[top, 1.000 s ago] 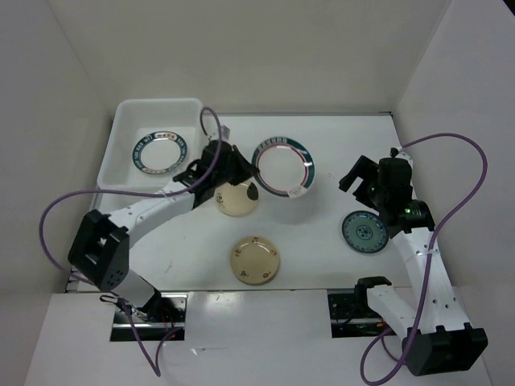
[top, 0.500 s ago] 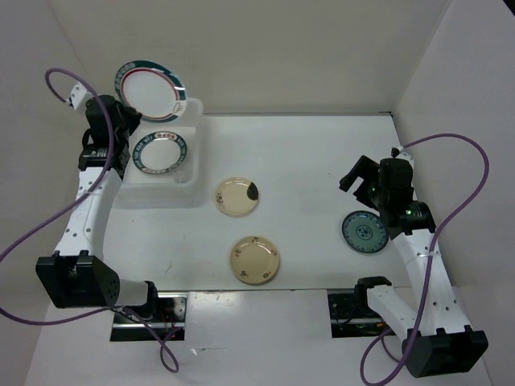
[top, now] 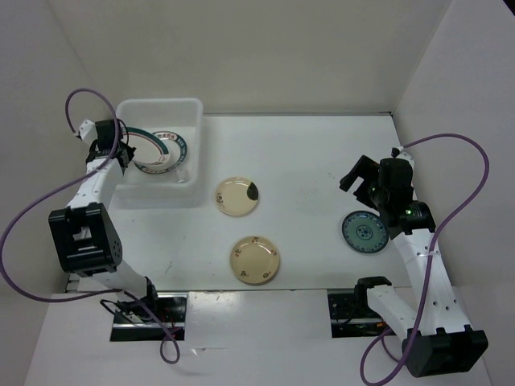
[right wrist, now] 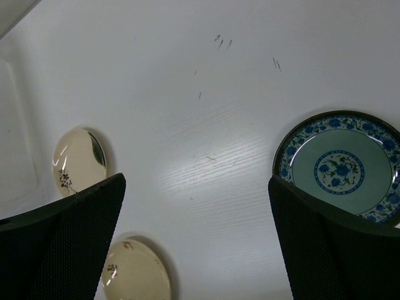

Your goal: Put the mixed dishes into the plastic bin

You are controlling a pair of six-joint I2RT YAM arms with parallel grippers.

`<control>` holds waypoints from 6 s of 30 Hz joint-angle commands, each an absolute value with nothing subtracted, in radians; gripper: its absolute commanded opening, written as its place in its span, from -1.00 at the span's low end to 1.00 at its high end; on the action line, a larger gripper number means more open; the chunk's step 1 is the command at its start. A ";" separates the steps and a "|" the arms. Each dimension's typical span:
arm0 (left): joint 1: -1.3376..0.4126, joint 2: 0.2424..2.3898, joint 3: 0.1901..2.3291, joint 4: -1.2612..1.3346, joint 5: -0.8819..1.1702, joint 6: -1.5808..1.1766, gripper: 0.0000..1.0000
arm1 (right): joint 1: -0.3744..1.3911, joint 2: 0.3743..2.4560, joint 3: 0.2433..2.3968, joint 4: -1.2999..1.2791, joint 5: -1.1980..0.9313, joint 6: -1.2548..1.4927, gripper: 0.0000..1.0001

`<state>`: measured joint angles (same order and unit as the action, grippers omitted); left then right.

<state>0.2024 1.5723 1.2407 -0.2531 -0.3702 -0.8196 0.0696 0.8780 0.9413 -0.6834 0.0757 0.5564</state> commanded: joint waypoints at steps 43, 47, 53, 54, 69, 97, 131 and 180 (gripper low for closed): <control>0.052 1.326 1.287 -0.248 0.104 -0.773 1.00 | 0.089 0.836 0.940 -0.653 0.121 0.575 1.00; -0.130 1.096 0.994 -0.249 0.058 -0.958 1.00 | 0.112 0.827 0.931 -0.653 0.121 0.575 1.00; -0.340 0.715 0.720 -0.310 -0.187 -1.334 1.00 | 0.147 0.818 0.931 -0.653 0.121 0.575 1.00; -0.415 0.628 0.675 -0.319 -0.218 -1.391 1.00 | 0.147 0.818 0.931 -0.653 0.121 0.575 1.00; -0.795 1.084 0.528 -0.104 -0.564 -1.687 0.97 | 0.166 0.808 0.931 -0.653 0.121 0.575 1.00; -0.795 1.706 0.730 0.032 -0.676 -1.896 -0.16 | 0.166 0.857 0.931 -0.653 0.121 0.575 1.00; -0.232 1.399 1.148 0.104 -0.442 -1.241 -1.00 | 0.175 0.795 0.931 -0.653 0.161 0.586 1.00; 0.153 1.792 1.295 0.089 -0.334 -1.144 -0.45 | 0.175 0.810 0.931 -0.663 0.179 0.604 1.00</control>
